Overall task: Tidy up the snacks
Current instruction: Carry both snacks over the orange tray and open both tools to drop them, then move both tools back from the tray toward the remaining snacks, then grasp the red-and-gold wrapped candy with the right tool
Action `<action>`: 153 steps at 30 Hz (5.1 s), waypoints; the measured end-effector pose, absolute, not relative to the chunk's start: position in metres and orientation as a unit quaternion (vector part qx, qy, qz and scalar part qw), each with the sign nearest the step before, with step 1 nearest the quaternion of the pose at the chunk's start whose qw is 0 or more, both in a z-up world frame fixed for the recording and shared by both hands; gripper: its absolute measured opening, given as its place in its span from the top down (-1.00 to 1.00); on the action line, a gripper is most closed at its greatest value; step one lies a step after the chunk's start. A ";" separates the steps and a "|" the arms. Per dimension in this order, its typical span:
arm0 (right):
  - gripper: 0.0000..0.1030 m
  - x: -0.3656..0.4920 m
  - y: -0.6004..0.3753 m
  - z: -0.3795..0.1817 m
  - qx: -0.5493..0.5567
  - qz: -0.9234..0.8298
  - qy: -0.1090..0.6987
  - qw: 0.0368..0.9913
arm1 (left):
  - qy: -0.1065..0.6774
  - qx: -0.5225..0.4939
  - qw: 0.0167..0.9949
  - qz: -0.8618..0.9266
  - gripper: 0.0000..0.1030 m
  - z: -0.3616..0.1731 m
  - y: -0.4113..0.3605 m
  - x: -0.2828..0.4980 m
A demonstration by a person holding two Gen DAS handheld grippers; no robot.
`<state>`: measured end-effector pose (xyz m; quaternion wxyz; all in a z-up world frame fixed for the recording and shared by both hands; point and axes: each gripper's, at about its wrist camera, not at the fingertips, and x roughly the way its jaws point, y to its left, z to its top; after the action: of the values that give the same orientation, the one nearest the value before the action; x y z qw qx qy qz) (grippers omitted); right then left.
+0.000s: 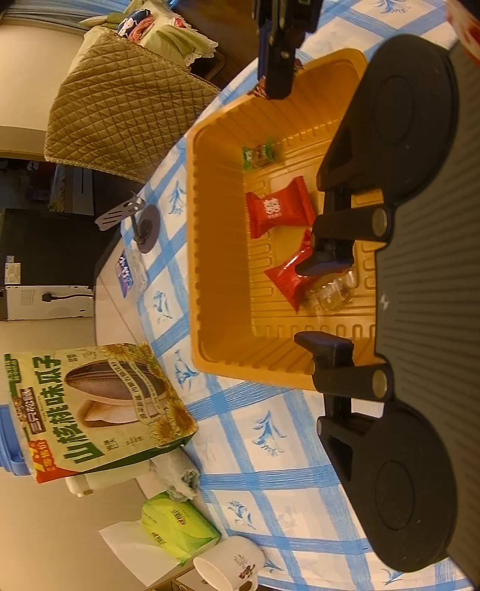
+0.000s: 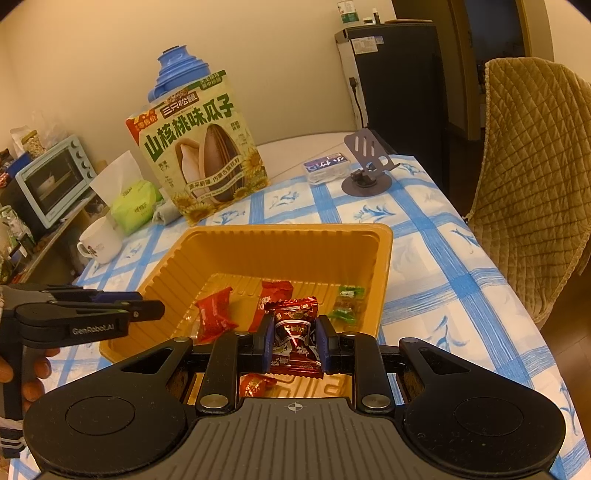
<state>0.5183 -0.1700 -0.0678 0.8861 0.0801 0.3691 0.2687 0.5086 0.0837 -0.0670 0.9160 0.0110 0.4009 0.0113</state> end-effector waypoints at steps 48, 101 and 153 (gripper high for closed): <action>-0.52 0.517 -0.160 -0.064 0.062 0.252 0.366 0.894 | 0.379 -0.004 0.925 0.005 -0.39 -0.048 0.076 0.484; -0.58 0.284 -0.214 -0.054 0.014 0.358 0.404 0.841 | 0.392 -0.038 0.918 0.056 -0.44 -0.031 0.016 0.191; 0.19 0.311 -0.141 -0.123 -0.009 0.350 0.460 0.816 | 0.438 -0.039 0.896 0.066 -0.32 -0.076 0.045 0.222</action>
<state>0.3112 -0.1413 -0.1228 0.8158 -0.0092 0.4602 0.3502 0.2220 0.0446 -0.0759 0.8959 -0.0386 0.4377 0.0663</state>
